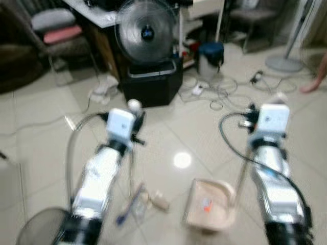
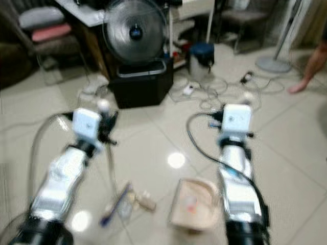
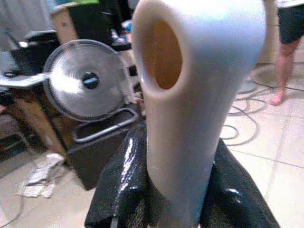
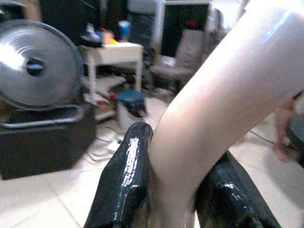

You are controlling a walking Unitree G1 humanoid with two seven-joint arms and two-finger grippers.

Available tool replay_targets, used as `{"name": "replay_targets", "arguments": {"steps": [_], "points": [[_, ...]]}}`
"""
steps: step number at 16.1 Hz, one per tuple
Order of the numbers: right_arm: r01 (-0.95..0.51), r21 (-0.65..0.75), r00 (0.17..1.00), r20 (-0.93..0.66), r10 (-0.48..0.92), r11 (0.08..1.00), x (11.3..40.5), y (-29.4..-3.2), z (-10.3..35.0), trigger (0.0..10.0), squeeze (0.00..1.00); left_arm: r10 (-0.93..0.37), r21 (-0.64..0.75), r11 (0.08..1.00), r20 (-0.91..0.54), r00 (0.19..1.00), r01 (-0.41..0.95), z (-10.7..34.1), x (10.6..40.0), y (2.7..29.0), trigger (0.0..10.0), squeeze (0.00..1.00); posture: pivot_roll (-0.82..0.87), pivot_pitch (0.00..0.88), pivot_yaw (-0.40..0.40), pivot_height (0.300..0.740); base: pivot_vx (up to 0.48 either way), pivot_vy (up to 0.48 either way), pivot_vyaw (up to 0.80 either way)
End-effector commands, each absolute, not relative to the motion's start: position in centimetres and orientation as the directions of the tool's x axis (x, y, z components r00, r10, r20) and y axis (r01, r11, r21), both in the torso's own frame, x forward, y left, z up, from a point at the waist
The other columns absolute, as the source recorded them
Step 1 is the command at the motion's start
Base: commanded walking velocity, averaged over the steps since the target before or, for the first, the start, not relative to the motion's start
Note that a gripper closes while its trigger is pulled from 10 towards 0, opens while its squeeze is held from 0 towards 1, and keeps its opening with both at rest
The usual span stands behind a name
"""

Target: Sweep floor

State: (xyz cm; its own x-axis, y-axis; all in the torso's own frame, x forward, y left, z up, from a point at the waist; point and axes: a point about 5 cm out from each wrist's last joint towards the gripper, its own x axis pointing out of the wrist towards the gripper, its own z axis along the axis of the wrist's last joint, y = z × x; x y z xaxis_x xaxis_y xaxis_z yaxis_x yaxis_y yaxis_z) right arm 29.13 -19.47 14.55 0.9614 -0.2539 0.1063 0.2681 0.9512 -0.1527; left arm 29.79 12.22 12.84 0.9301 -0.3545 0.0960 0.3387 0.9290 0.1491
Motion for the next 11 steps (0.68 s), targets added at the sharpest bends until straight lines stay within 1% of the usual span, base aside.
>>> {"name": "replay_targets", "arguments": {"steps": [1, 8, 10, 11], "points": [[0.253, -0.143, 0.959, 0.169, -0.228, 0.957, 29.5, -18.7, 15.9, 10.0, 0.00, -0.338, 0.166, 0.935, 0.138, 0.931, 0.314, 13.8, 30.2, 12.9, 10.0, 0.00, -0.06, 0.024, 0.066, 0.740, 0.341, 0.000, 0.00], [0.249, -0.157, 0.961, 0.161, -0.224, 0.956, 29.8, -18.8, 15.5, 10.0, 0.00, -0.333, 0.172, 0.935, 0.136, 0.933, 0.309, 13.9, 30.6, 13.0, 10.0, 0.00, -0.05, 0.040, 0.052, 0.740, 0.343, 0.000, 0.00], [0.249, -0.155, 0.964, 0.139, -0.229, 0.956, 29.9, -19.0, 15.0, 10.0, 0.00, -0.332, 0.166, 0.936, 0.121, 0.935, 0.311, 13.6, 30.5, 13.6, 10.0, 0.00, -0.04, 0.042, 0.043, 0.740, 0.000, 0.000, 0.00], [0.268, -0.119, 0.960, 0.115, -0.255, 0.956, 29.8, -19.3, 14.5, 10.0, 0.00, -0.318, 0.169, 0.940, 0.113, 0.941, 0.297, 13.4, 30.2, 14.1, 10.0, 0.00, -0.03, 0.039, 0.036, 0.740, 0.000, 0.000, 0.00]]}}
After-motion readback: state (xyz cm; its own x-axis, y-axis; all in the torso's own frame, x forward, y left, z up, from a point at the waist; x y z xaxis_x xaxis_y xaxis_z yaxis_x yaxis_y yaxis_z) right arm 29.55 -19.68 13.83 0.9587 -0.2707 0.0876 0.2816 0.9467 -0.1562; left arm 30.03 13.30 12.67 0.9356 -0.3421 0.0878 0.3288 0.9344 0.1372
